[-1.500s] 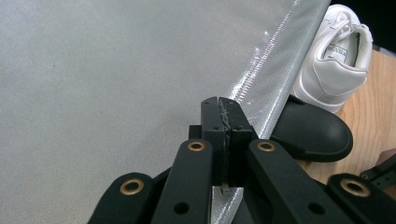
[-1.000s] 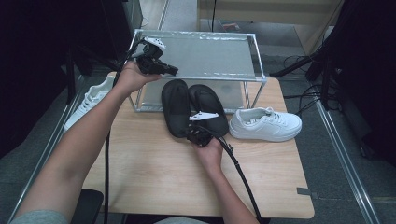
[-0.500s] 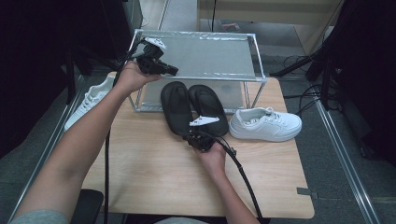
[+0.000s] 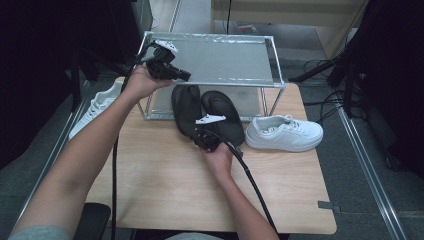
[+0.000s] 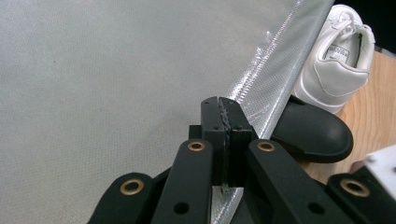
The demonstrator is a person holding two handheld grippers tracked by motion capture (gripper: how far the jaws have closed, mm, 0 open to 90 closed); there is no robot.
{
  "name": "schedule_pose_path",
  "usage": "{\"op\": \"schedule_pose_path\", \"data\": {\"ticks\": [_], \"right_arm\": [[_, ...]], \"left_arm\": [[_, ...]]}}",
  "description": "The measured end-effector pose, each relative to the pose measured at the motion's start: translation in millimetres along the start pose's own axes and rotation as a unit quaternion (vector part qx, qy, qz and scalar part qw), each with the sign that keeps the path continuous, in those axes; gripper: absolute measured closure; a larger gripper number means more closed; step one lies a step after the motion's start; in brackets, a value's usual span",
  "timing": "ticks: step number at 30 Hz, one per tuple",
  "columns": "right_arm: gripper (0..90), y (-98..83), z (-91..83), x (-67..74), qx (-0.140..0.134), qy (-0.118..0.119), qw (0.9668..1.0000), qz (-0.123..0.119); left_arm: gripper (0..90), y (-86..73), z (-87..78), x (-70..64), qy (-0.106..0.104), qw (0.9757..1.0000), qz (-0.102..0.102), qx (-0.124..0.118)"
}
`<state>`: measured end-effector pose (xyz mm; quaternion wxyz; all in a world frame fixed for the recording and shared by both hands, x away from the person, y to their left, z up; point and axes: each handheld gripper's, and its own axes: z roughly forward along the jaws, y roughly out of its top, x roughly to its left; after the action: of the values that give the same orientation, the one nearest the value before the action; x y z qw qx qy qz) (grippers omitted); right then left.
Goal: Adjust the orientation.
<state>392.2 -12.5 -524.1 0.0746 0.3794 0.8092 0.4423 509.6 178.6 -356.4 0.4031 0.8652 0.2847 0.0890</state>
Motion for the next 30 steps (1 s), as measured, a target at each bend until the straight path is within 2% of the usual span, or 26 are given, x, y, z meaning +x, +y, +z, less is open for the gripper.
{"op": "schedule_pose_path", "data": {"ticks": [2, 4, 6, 9, 11, 15, 18, 25, 30], "right_arm": [[90.0, 4.4, 6.6, -0.4, -0.002, -0.005, 1.0, -0.002], [90.0, 7.6, 12.0, -1.9, -0.01, -0.006, 0.9999, 0.004], [90.0, 10.5, 17.0, -2.3, -0.012, -0.016, 0.9998, -0.001], [90.0, 15.8, 25.8, -4.5, -0.02, -0.018, 0.9996, 0.011], [90.0, 17.5, 30.4, -5.7, -0.022, -0.007, 0.9995, 0.023], [90.0, 21.2, 37.5, -9.4, -0.032, -0.015, 0.9989, 0.03], [90.0, 25.1, 40.6, -11.7, -0.024, -0.025, 0.9991, 0.026], [90.0, 19.6, 31.8, -1.3, -0.025, -0.013, 0.9996, 0.007], [90.0, 7.4, 8.7, 9.0, -0.03, 0.009, 0.9995, 0.006]], "left_arm": [[90.0, 0.1, 0.1, 0.5, -0.002, 1.0, -0.007, 0.0], [90.0, 0.7, 0.1, 0.2, -0.001, 1.0, -0.006, 0.003], [90.0, 0.9, 0.3, -0.3, 0.001, 1.0, -0.005, 0.003], [90.0, 0.7, 0.3, 0.6, -0.001, 1.0, -0.003, 0.003], [90.0, 1.7, 0.2, 1.0, -0.001, 0.9999, -0.005, 0.009], [90.0, 2.9, 0.9, 0.2, 0.001, 0.9999, -0.004, 0.012], [90.0, 1.9, 0.5, 1.2, -0.001, 0.9999, -0.005, 0.01], [90.0, 1.2, 0.7, 2.5, -0.004, 0.9999, -0.009, 0.007], [90.0, 1.1, 0.7, 2.9, -0.006, 0.9999, -0.013, 0.006]]}}
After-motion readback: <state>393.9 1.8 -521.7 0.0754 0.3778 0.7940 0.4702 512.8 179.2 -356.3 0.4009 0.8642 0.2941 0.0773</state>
